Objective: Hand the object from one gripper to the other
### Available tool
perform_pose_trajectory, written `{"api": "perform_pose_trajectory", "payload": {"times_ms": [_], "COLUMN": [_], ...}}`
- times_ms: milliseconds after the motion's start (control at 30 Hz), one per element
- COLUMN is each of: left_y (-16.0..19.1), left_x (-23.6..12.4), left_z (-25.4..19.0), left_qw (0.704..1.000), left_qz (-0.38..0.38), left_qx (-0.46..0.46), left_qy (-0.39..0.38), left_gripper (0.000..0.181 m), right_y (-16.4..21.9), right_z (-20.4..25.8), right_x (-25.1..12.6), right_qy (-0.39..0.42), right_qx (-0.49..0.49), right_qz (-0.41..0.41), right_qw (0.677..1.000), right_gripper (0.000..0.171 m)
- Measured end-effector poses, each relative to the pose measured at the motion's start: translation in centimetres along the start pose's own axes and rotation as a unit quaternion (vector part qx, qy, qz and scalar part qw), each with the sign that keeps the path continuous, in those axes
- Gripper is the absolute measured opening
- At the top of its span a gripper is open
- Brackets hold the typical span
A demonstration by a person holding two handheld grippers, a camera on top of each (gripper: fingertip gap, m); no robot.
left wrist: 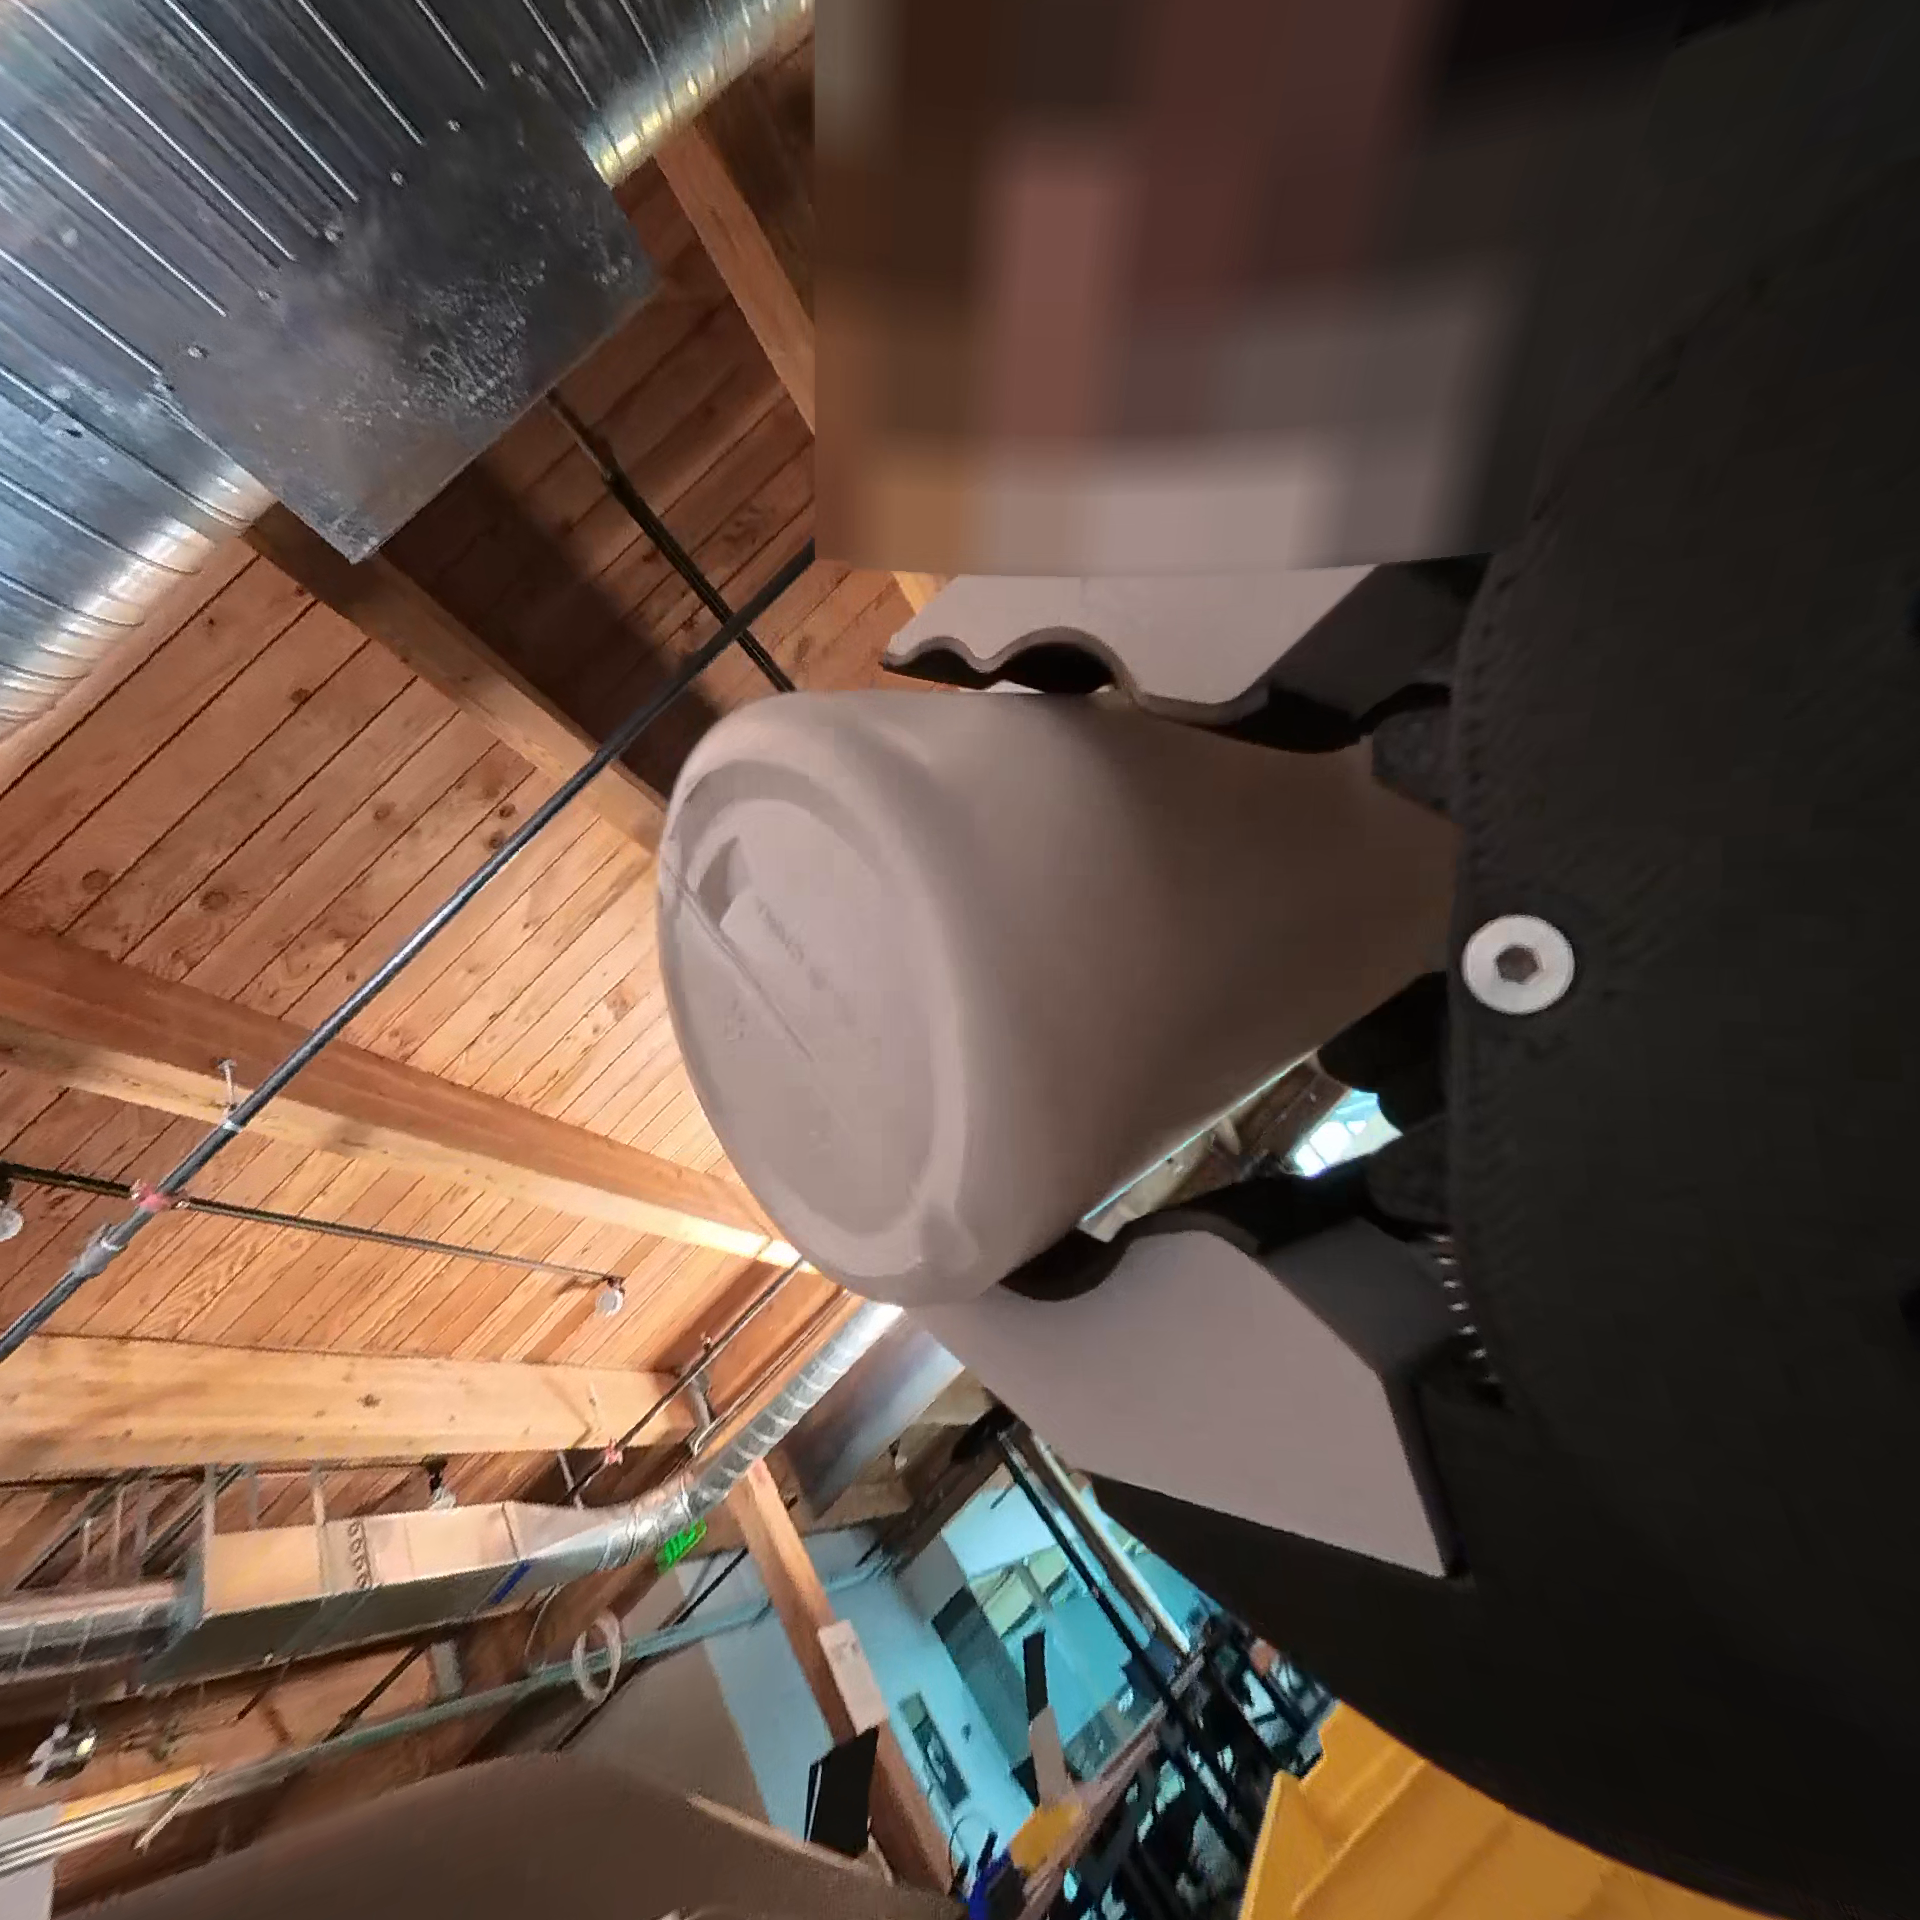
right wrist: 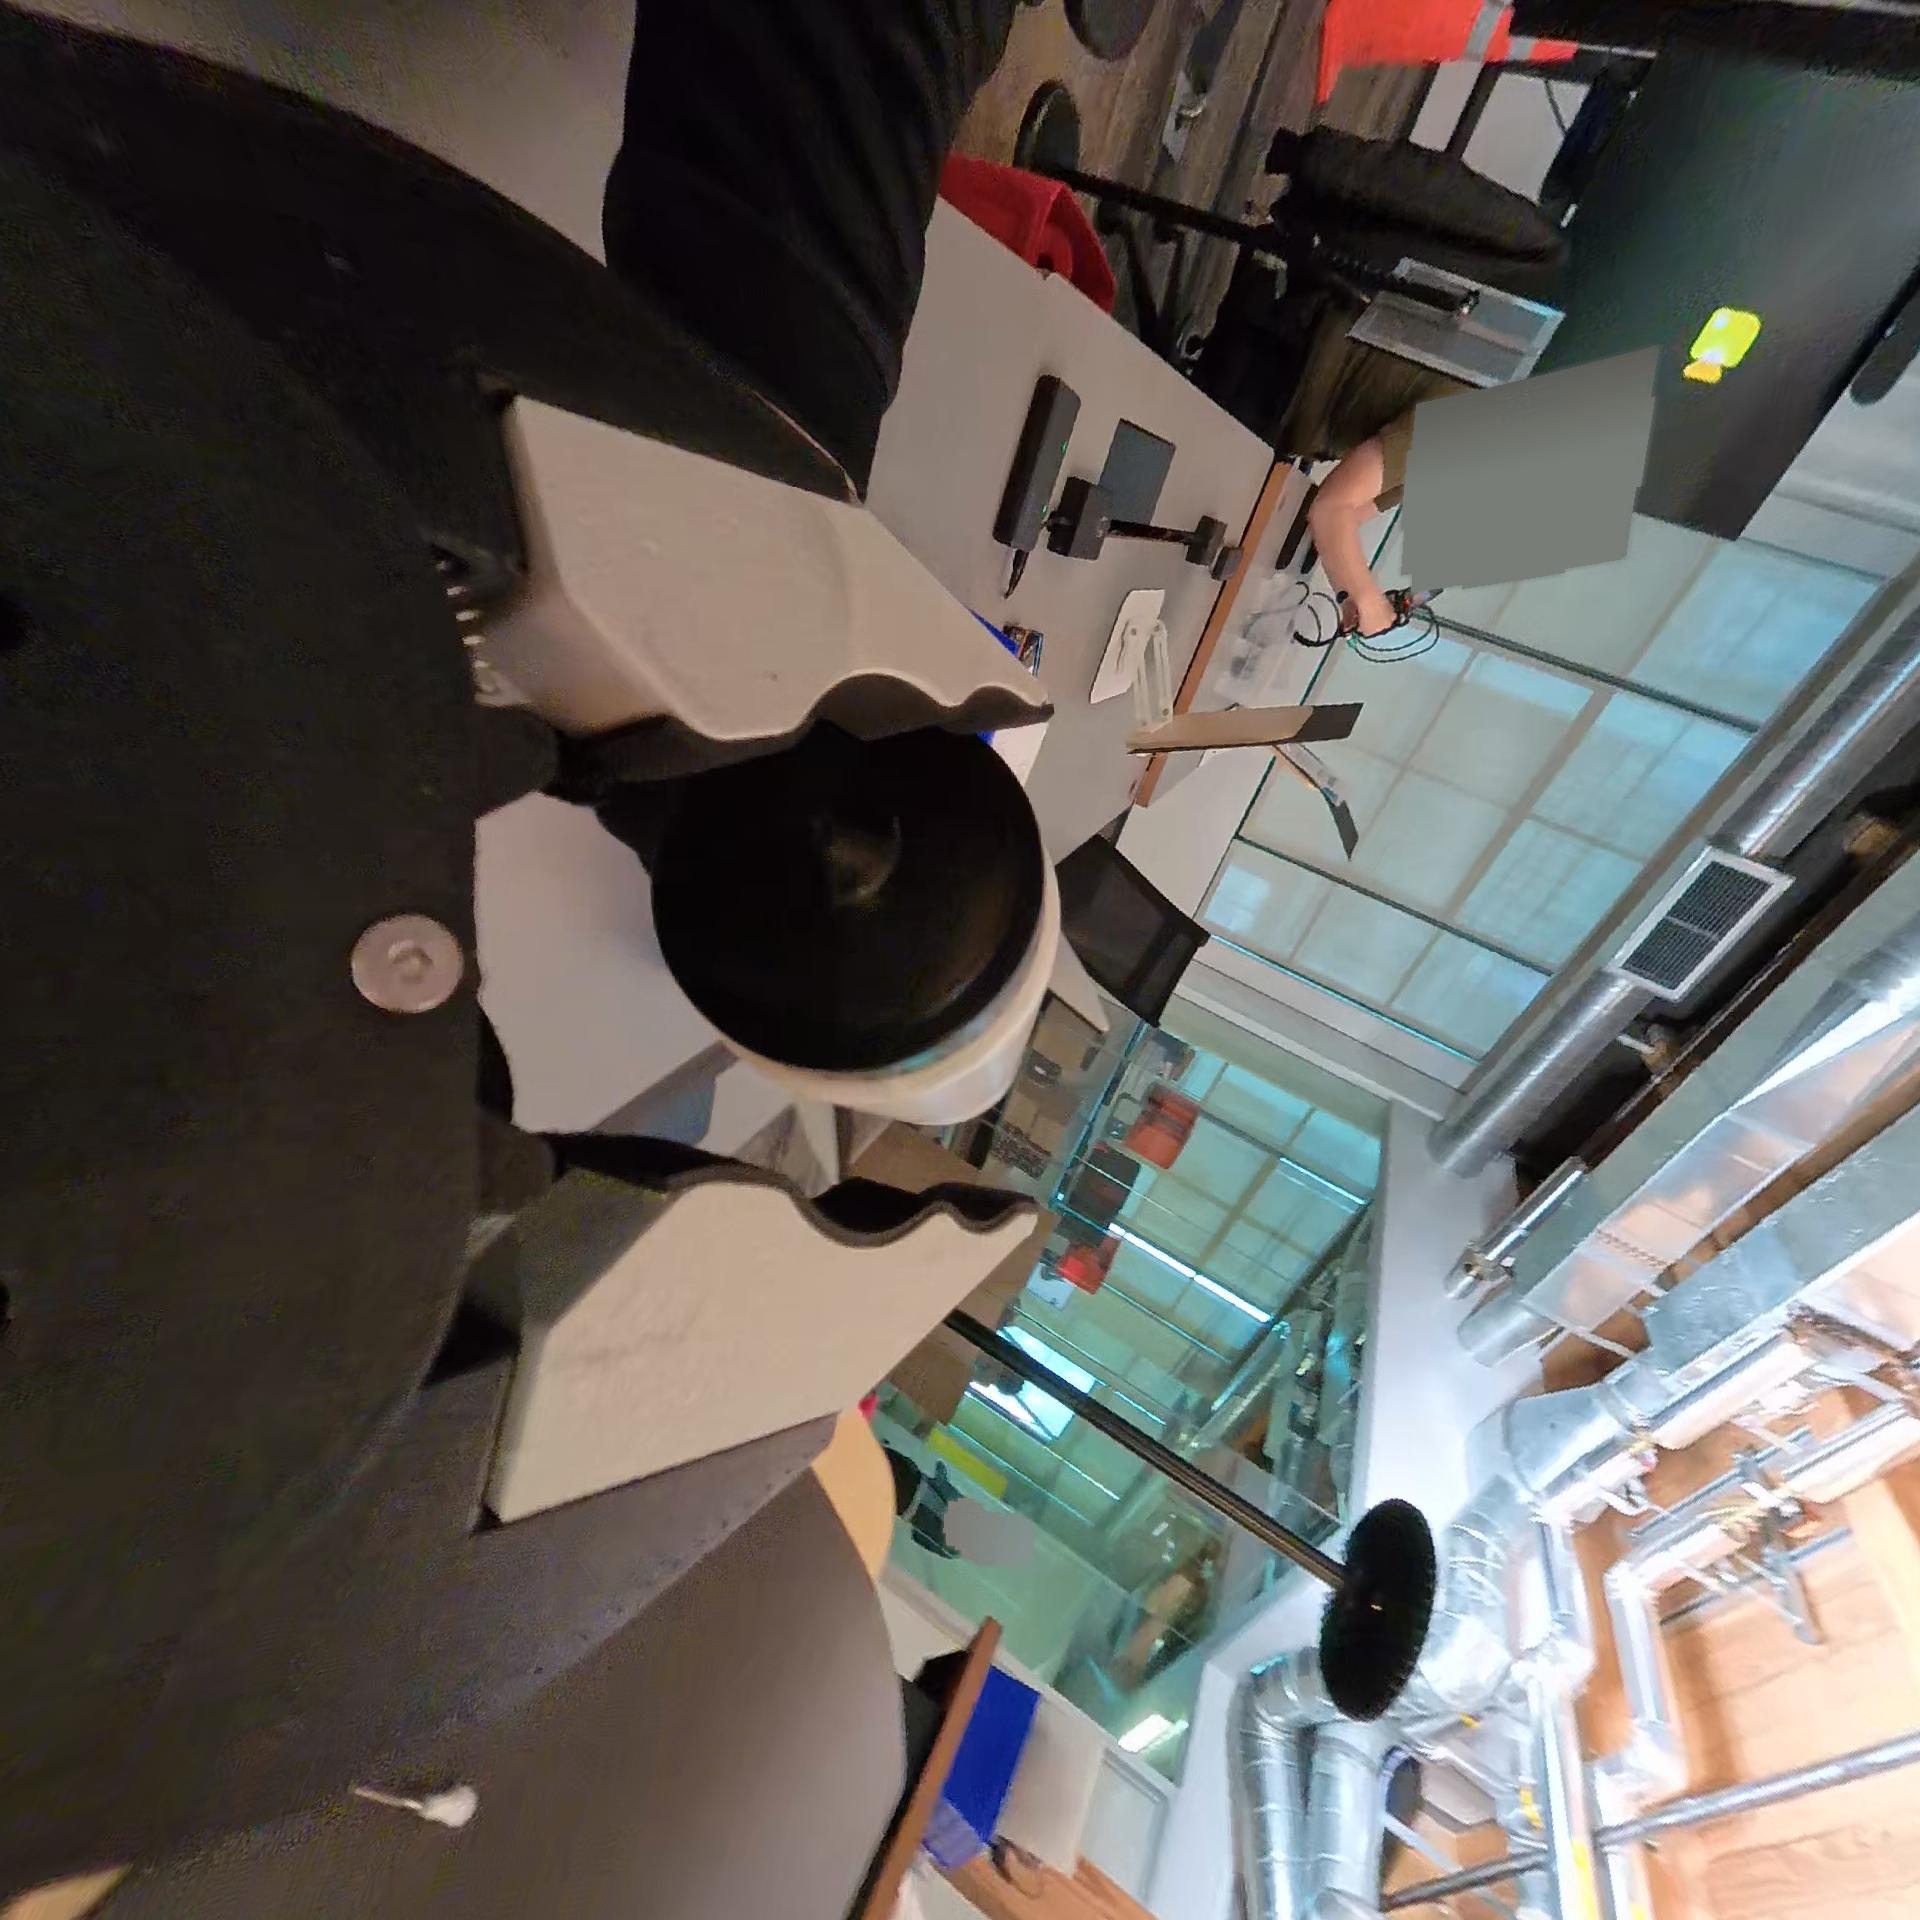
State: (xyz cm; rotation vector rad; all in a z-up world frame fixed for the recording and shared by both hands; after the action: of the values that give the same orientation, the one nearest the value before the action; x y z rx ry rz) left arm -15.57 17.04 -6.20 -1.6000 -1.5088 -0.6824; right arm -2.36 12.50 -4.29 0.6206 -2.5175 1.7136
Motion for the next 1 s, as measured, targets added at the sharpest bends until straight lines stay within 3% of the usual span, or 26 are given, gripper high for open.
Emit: {"api": "perform_pose_trajectory", "payload": {"times_ms": [100, 133, 333, 567, 700, 1000], "left_y": [-0.2, -0.2, 0.2, 1.5, 4.1, 10.1], "left_x": [-0.1, -0.2, -0.1, 1.3, 1.8, 1.8], "left_z": [0.3, 0.4, 1.5, 2.1, 2.5, 2.1], "left_qw": [1.0, 0.999, 0.993, 0.953, 0.882, 0.703], "left_qz": [0.011, 0.018, 0.073, 0.213, 0.351, 0.547], "left_qx": [0.015, 0.021, 0.068, 0.178, 0.285, 0.447], "left_qy": [-0.014, -0.018, -0.065, -0.118, -0.135, -0.086], "left_gripper": [0.104, 0.104, 0.101, 0.1, 0.1, 0.1], "right_y": [1.3, 1.6, 4.6, 5.8, 4.4, 1.9], "right_z": [-0.2, 0.1, -0.4, -2.3, -4.2, -5.9], "right_x": [-0.4, -0.6, -2.0, -4.6, -5.0, -1.7], "right_qy": [0.007, 0.004, 0.025, 0.037, 0.028, -0.066], "right_qx": [0.039, 0.054, 0.112, 0.159, 0.188, 0.22], "right_qz": [0.005, -0.001, 0.022, 0.062, 0.071, 0.075], "right_qw": [0.999, 0.999, 0.993, 0.985, 0.979, 0.97], "right_gripper": [0.085, 0.077, 0.078, 0.087, 0.094, 0.095]}}
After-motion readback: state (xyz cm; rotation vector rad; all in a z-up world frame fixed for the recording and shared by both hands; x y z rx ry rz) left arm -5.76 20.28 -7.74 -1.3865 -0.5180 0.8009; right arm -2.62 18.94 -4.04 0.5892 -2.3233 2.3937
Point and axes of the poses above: each gripper's, where its closed fingertips meet, x out along the fingers, y out of its underside, z = x × y across the jaws, the point moved 1 cm from there along -x, back along the fingers, and after that the axes turned 4 degrees about x, right-handed, at the moved point
